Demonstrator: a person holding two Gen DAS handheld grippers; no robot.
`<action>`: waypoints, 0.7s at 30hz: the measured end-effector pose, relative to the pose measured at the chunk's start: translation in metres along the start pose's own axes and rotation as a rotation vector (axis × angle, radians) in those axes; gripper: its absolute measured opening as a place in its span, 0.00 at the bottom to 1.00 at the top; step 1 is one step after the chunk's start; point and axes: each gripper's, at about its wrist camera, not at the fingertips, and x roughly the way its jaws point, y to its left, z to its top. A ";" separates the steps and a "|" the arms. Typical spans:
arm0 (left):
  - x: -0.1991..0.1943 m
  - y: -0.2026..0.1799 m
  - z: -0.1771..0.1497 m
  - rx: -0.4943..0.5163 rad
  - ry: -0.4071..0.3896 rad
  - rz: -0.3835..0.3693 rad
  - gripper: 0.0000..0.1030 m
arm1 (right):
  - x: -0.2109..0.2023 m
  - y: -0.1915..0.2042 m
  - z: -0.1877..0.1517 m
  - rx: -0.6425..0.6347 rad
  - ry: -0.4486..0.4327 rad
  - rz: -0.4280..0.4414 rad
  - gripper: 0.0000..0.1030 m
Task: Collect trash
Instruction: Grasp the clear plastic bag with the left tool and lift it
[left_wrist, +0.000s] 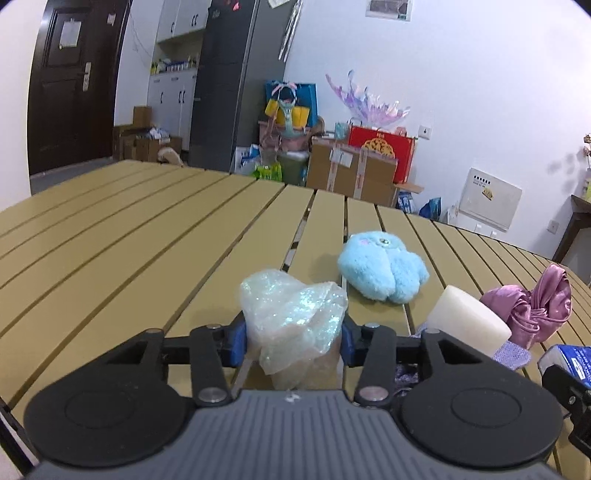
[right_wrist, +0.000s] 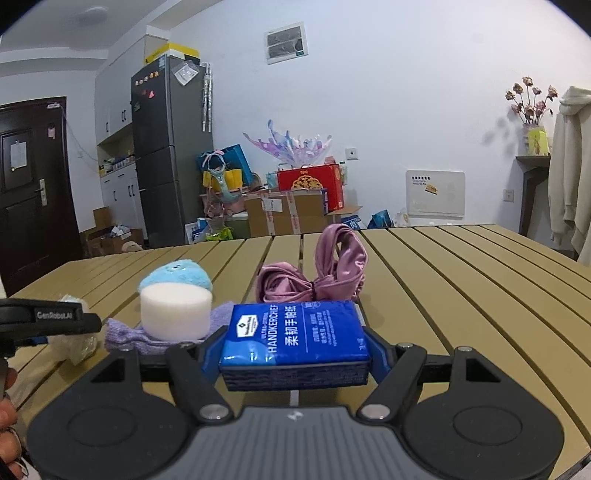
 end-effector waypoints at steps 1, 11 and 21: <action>-0.001 -0.002 0.000 0.007 -0.008 0.004 0.45 | -0.001 0.000 0.000 -0.002 0.000 0.002 0.71; -0.026 -0.004 -0.005 0.022 -0.058 0.035 0.44 | -0.018 0.005 0.001 -0.029 -0.008 0.024 0.71; -0.080 0.007 -0.008 0.056 -0.097 -0.010 0.44 | -0.064 0.008 0.009 -0.041 -0.037 0.044 0.71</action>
